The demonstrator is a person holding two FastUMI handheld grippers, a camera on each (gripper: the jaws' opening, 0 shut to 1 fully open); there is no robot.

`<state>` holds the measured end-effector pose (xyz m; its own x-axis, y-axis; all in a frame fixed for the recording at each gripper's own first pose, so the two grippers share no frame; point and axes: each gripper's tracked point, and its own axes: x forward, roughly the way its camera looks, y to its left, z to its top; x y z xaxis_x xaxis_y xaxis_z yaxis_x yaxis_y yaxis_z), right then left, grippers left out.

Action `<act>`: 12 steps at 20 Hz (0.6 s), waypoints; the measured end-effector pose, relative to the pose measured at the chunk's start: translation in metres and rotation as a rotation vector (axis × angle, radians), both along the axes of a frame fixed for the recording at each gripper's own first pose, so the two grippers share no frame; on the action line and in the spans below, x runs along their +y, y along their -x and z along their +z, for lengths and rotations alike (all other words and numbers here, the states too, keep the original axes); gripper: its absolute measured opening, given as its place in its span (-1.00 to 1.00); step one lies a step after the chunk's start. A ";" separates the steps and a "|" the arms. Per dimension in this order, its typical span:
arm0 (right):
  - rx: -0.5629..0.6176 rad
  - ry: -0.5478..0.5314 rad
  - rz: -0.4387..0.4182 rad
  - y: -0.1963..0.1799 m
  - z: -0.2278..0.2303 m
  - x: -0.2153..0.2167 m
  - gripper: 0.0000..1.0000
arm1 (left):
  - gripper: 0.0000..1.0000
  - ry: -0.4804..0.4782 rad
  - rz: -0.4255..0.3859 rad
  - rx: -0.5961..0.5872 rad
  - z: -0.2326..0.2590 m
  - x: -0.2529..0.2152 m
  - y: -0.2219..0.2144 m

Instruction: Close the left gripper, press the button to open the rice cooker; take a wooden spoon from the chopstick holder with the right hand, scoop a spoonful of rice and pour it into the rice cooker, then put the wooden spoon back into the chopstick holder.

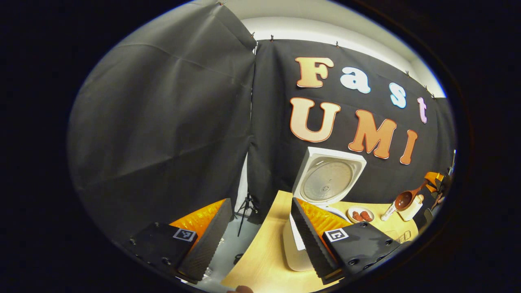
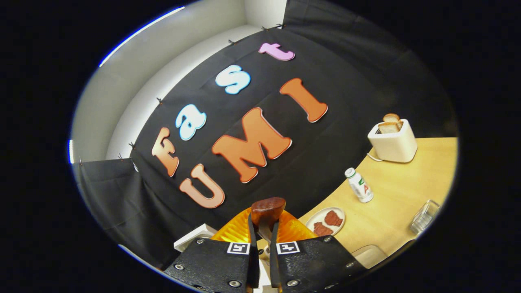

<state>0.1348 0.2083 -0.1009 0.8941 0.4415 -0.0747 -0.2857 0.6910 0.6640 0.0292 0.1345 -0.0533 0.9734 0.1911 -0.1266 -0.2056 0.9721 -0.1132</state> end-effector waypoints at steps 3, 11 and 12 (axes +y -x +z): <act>0.013 0.034 -0.059 -0.017 -0.011 -0.062 -0.81 | 0.99 -0.005 -0.001 -0.002 0.005 -0.023 -0.009; 0.101 0.097 -0.153 -0.036 -0.060 -0.188 -0.81 | 0.99 0.003 0.005 0.014 0.008 -0.076 -0.018; 0.115 0.099 -0.163 -0.036 -0.067 -0.200 -0.81 | 0.99 0.009 0.008 0.019 0.005 -0.082 -0.017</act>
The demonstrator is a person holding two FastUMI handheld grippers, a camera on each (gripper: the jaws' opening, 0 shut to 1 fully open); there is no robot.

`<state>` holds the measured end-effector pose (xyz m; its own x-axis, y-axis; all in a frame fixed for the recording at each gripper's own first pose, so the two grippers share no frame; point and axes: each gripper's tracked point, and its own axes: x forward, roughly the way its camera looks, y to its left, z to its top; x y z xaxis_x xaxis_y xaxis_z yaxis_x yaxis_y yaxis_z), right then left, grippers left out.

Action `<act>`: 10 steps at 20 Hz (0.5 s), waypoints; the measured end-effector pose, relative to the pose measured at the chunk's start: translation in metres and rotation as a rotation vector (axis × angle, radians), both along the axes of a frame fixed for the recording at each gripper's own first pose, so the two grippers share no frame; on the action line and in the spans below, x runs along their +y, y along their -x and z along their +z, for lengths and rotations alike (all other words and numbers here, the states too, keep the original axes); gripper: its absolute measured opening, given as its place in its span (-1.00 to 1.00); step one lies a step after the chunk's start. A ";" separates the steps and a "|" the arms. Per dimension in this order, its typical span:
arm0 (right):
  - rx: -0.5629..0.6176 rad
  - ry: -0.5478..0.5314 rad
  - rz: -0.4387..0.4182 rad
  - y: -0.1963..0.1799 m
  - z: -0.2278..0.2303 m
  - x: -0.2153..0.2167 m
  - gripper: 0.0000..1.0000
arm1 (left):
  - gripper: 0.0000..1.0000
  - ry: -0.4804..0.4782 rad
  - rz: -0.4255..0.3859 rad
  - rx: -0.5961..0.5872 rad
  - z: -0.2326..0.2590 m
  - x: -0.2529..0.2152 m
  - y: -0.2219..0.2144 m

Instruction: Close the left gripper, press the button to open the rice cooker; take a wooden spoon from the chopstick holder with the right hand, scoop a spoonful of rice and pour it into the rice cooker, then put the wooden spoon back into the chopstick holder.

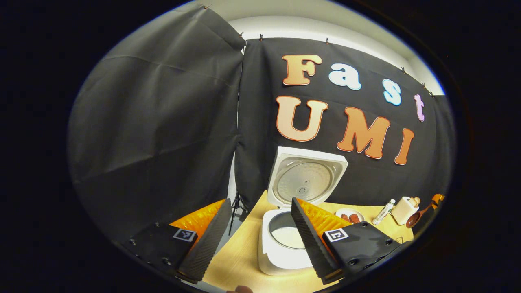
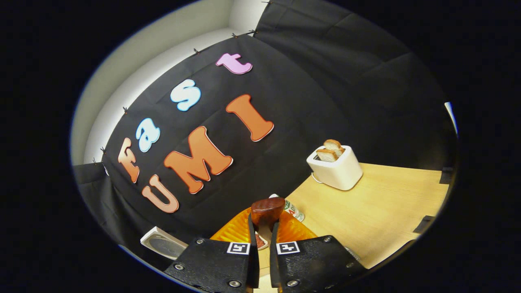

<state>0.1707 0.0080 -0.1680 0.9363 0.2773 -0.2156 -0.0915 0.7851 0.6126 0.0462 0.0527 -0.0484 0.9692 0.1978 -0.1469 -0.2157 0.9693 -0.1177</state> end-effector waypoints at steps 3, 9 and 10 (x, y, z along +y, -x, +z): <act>0.040 0.012 -0.027 0.002 -0.027 -0.031 -0.81 | 0.99 -0.003 0.011 0.010 -0.002 -0.016 0.002; 0.123 0.009 -0.023 0.011 -0.077 -0.051 -0.81 | 0.97 -0.019 0.015 0.016 -0.003 -0.047 0.001; 0.134 0.015 -0.022 0.012 -0.084 -0.051 -0.81 | 0.99 -0.023 0.014 0.021 -0.005 -0.050 0.000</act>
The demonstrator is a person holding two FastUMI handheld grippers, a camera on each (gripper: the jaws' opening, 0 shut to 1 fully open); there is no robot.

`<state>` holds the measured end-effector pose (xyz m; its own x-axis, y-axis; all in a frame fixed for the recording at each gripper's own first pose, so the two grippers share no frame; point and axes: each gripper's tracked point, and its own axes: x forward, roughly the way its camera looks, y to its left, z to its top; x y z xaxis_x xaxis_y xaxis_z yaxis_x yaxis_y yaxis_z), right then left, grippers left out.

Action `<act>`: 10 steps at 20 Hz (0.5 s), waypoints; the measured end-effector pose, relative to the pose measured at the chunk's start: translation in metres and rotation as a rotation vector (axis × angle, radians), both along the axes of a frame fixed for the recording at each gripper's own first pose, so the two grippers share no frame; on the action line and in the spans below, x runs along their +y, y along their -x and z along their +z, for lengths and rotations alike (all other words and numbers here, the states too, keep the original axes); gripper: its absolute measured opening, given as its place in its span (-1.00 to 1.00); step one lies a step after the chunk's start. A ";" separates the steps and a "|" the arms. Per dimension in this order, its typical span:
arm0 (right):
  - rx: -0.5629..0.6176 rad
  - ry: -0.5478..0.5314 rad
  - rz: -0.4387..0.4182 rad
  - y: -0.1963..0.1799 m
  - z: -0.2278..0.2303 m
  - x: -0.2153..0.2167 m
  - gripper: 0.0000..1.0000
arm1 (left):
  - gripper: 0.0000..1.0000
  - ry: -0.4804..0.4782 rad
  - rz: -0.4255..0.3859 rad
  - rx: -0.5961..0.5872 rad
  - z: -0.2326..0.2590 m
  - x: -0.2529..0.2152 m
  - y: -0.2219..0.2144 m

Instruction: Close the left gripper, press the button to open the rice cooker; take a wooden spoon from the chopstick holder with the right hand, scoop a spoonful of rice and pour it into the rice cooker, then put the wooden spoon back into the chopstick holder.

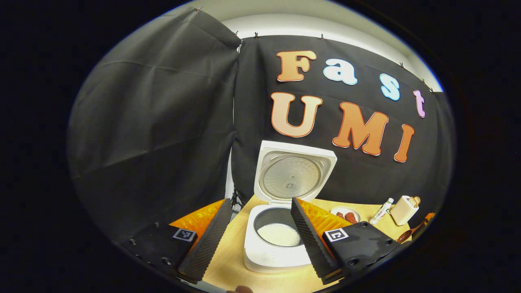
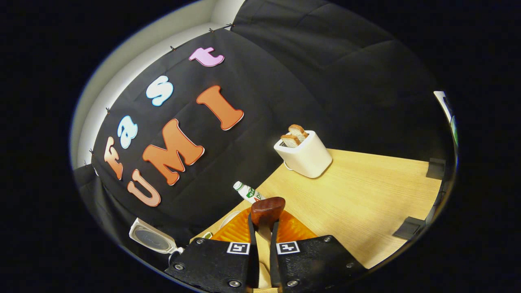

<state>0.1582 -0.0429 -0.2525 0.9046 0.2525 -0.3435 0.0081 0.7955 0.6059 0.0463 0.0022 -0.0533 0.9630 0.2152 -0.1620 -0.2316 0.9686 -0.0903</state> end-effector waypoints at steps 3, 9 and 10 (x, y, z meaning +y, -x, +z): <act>0.022 0.024 0.022 0.004 -0.018 0.005 -0.81 | 0.99 0.003 0.005 0.017 -0.005 -0.008 0.002; 0.031 0.115 0.085 0.007 -0.047 0.024 -0.81 | 0.99 0.015 0.029 0.017 -0.006 -0.017 0.010; 0.033 0.135 0.095 0.008 -0.052 0.027 -0.81 | 0.97 0.012 0.033 0.015 -0.005 -0.015 0.012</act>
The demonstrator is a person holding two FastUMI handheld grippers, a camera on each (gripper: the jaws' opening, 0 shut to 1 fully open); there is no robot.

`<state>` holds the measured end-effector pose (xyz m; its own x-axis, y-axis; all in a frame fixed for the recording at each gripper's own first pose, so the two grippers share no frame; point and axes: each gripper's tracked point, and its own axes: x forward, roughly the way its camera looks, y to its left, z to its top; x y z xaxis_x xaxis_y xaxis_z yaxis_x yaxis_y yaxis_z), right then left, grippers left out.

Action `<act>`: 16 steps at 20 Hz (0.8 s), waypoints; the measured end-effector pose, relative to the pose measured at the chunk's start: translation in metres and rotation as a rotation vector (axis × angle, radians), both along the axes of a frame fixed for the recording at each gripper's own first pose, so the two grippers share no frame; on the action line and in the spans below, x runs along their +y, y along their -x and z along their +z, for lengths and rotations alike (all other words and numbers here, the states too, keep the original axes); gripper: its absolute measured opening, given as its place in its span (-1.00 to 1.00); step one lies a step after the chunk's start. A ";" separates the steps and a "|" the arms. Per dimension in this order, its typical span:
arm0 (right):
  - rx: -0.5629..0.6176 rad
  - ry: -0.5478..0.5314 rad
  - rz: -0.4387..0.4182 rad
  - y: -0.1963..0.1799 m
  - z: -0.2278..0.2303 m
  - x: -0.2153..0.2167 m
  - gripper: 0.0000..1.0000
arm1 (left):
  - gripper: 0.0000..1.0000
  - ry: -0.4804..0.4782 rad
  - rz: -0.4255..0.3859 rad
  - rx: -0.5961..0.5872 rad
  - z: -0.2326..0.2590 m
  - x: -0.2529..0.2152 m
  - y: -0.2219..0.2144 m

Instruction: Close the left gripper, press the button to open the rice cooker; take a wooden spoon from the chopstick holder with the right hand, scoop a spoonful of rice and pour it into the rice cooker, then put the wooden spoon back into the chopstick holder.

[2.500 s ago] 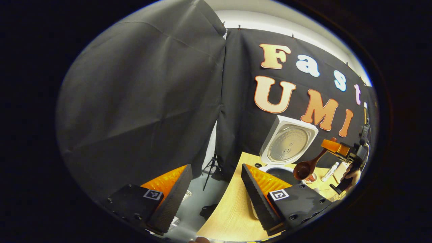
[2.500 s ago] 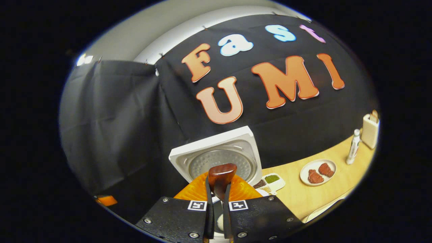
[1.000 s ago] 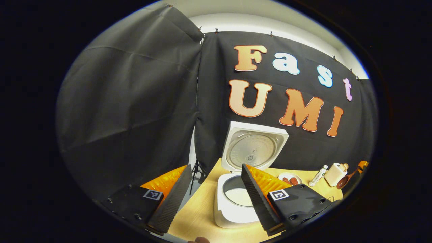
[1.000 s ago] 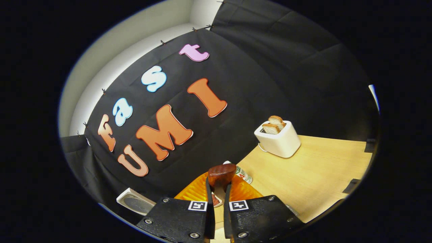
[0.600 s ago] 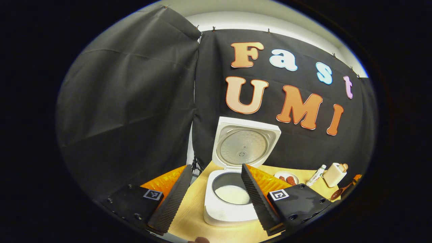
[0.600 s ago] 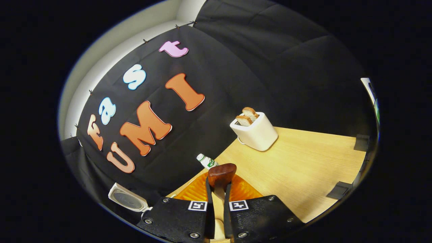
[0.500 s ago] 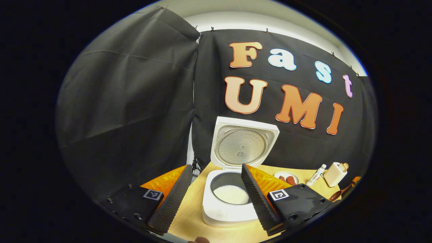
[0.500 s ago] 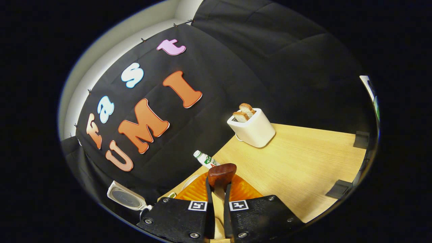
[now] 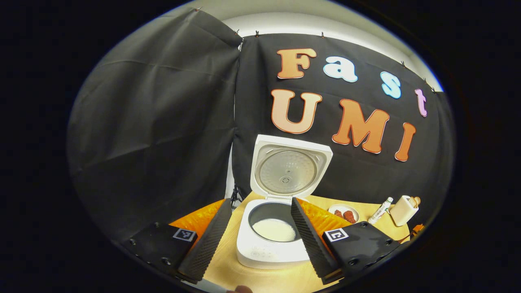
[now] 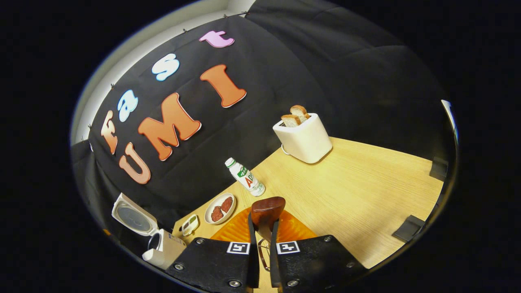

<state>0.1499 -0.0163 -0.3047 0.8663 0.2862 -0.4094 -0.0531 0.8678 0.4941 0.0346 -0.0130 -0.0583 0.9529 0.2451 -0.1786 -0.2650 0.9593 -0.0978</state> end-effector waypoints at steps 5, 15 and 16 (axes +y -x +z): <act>-0.004 0.040 0.024 0.002 -0.014 -0.001 -0.80 | 0.96 -0.009 0.011 -0.005 0.003 -0.001 0.004; -0.016 0.081 -0.006 0.000 0.001 -0.016 0.14 | 0.96 -0.003 -0.009 -0.020 0.010 -0.006 -0.005; -0.018 0.090 -0.011 -0.001 0.004 -0.019 0.43 | 0.97 0.000 -0.010 -0.024 0.011 -0.006 -0.005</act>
